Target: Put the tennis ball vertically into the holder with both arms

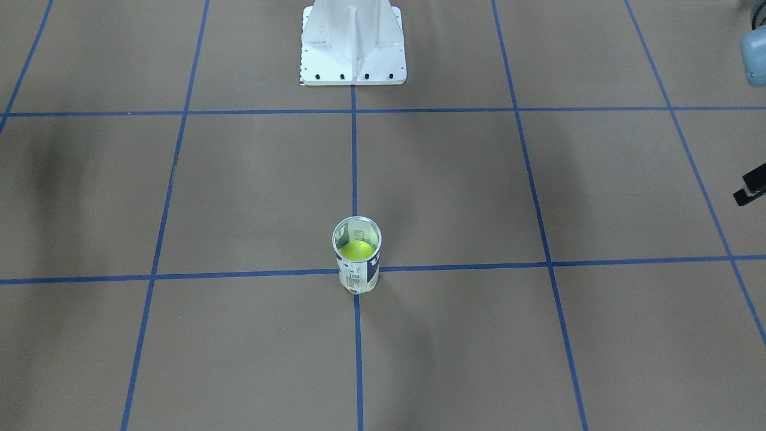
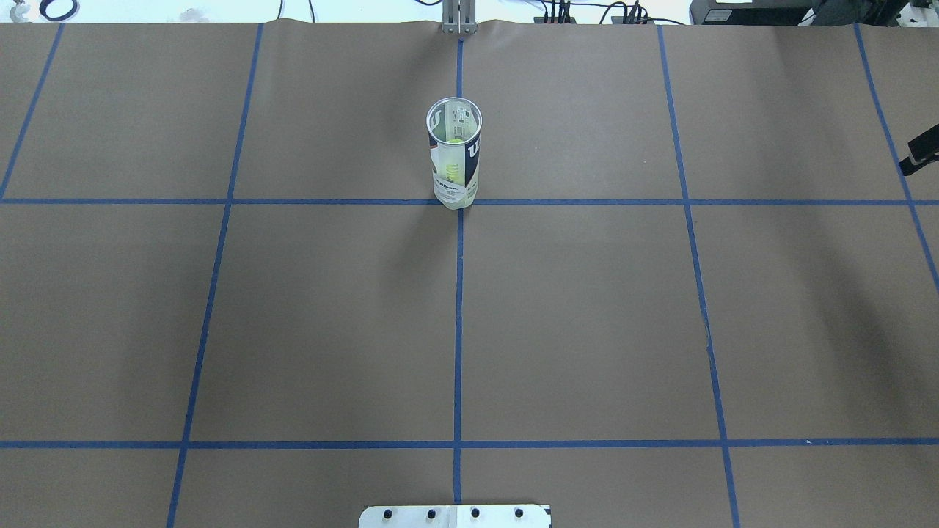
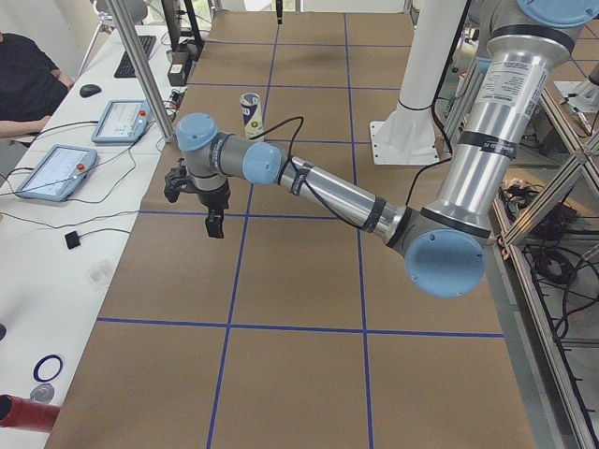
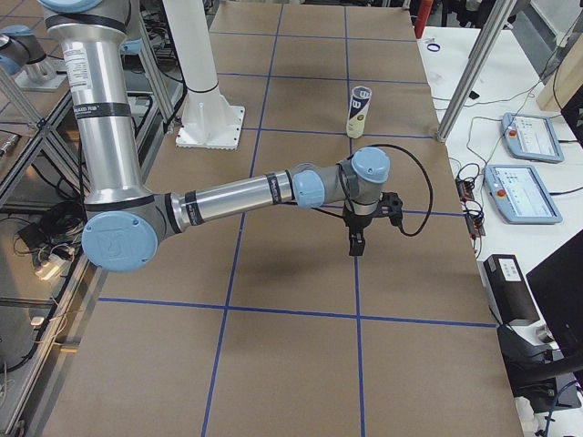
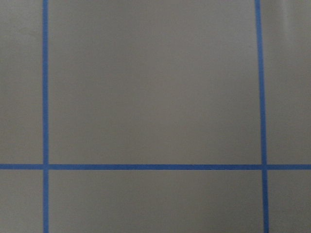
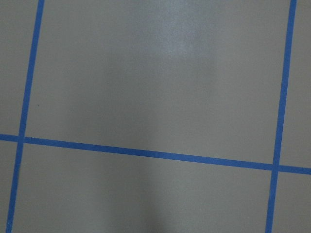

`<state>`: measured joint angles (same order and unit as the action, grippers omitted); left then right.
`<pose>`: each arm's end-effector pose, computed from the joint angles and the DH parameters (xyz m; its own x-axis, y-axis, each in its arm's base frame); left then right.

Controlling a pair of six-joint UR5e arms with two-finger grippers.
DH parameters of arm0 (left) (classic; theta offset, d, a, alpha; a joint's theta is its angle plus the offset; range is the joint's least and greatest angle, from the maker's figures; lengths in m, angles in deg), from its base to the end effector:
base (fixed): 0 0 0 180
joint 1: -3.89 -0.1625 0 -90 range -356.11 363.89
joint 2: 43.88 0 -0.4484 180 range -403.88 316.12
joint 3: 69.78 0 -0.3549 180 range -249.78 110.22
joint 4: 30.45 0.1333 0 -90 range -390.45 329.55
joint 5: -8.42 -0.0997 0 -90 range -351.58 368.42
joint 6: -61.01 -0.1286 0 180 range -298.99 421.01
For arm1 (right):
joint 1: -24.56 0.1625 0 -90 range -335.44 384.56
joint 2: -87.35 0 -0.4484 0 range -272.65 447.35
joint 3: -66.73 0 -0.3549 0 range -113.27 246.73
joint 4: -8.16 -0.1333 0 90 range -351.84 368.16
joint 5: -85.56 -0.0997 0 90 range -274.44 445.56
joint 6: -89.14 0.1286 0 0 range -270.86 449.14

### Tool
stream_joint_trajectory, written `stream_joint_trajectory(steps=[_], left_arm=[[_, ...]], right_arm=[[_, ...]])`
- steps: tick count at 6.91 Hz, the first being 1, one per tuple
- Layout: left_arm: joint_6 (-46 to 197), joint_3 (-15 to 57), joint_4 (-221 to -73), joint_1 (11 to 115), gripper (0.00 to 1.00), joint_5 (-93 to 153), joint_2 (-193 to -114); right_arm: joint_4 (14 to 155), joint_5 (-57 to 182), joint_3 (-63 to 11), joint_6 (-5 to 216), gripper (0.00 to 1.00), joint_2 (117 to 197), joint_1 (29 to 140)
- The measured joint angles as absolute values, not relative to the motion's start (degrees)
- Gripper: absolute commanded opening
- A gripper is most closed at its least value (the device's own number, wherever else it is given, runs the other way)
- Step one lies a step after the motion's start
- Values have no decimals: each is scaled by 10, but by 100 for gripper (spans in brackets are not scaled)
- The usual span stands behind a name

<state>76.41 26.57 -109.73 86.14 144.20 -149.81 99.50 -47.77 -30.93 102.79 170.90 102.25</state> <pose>0.0357 -0.5675 0.5270 0.6826 -0.0299 -0.7301 0.0510 0.9987 0.0067 -0.0652 -0.5103 0.5907 0.7083 -0.0698 0.7025 0.0420 0.9975 0.0569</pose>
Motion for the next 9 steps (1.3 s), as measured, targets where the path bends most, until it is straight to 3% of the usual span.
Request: stream_joint_trajectory(steps=[4, 9], left_arm=[[584, 186, -1101, 911, 100, 1446, -1439], [526, 167, -1104, 935, 100, 1445, -1417]], right_arm=[[995, -492, -308, 1013, 100, 1749, 1051], [1004, -529, -286, 932, 100, 1771, 1126]])
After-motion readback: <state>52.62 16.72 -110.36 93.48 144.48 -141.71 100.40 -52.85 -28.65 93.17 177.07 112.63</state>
